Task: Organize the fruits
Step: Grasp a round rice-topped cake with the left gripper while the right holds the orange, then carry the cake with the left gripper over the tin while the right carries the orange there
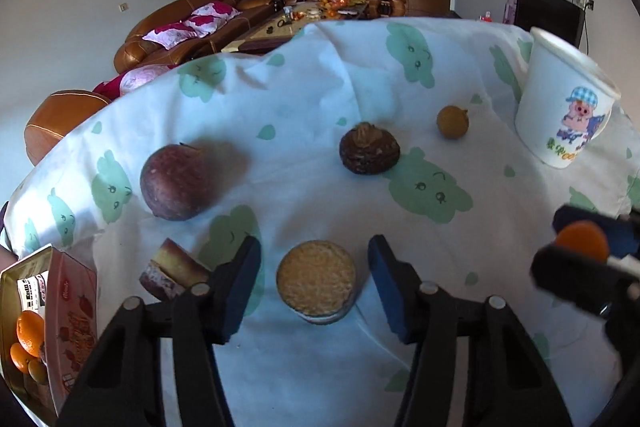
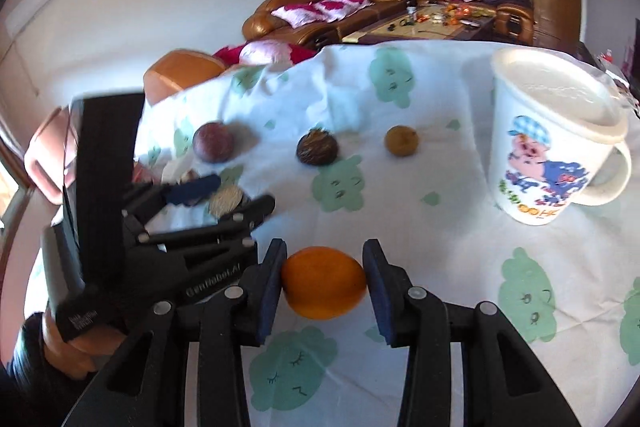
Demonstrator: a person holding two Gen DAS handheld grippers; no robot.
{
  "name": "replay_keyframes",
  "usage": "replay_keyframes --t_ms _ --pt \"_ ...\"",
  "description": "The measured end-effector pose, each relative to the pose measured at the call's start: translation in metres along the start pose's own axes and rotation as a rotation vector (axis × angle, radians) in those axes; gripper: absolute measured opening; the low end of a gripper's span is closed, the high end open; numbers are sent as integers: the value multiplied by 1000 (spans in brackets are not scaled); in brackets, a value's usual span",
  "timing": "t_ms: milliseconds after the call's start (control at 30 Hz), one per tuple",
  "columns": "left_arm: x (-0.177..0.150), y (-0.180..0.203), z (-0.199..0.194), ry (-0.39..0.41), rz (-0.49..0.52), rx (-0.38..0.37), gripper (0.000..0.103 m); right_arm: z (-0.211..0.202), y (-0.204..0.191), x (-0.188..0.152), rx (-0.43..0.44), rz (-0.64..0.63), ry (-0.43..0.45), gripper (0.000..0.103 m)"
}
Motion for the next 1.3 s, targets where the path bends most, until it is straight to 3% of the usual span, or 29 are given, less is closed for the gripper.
replay_keyframes --t_ms 67,133,233,367,500,800,1067,1300 --pt "-1 2 1 -9 -4 -8 53 -5 5 6 -3 33 39 42" --pt "-3 5 2 -15 -13 -52 35 -8 6 10 -14 45 68 42" --pt "-6 3 -3 -3 -41 -61 35 -12 6 14 -25 58 107 42" --pt "-5 -8 -33 112 -84 -68 35 -14 5 19 -100 41 176 42" --pt "-17 -13 -68 213 -68 -13 35 -15 4 24 -146 15 228 42" --pt "-43 -43 -105 263 -90 57 35 -23 -1 19 -241 -21 304 42" --pt "-47 -82 -121 307 -105 119 35 -34 -22 12 -345 -72 358 42" --pt "-52 -113 -127 324 -148 119 35 -31 -58 2 -287 -32 345 42"
Point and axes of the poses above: each gripper's, at about its wrist camera, not at the fingertips, and z roughly the way its jaws point, y to its right, x to its top, the point moved 9 cm from there along z, roughly the way its jaws point, and after that the axes turned 3 degrees about -x, right-handed, at the moved point
